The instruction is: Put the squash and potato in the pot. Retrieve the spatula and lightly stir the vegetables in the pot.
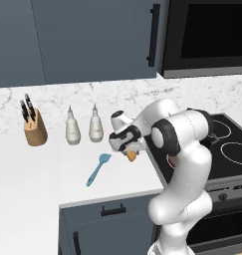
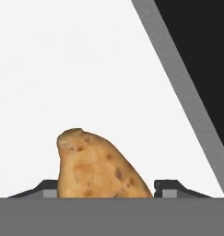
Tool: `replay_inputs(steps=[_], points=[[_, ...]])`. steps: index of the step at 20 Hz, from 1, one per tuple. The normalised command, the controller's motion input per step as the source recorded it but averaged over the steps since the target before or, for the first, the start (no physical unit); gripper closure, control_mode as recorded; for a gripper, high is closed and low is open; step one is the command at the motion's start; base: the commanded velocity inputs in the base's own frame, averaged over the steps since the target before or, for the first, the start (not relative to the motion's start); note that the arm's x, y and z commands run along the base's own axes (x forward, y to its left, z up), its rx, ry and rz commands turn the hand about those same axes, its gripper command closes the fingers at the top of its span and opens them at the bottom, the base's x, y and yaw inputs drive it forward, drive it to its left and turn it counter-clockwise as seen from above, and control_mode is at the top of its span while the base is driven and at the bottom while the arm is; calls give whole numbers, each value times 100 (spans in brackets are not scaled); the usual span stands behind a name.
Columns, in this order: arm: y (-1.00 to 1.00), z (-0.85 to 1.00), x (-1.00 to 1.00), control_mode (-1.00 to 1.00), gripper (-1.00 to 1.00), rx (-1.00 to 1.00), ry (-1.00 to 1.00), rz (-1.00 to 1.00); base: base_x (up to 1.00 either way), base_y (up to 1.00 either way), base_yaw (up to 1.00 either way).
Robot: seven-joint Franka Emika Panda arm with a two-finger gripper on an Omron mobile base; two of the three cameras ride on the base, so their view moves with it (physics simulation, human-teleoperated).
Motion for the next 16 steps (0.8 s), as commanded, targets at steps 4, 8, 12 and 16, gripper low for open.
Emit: replay_inputs(steps=[4,8,12,16], points=[[0,41,-94,-100,100,4,-5,0,0,0,0],[0,100,-100,-100,100,12,-17,0,0,0,0],[0,100,-86,-100,100,21,-13,0,0,0,0],[0,100,-61,-100,100,22,-8,0,0,0,0]])
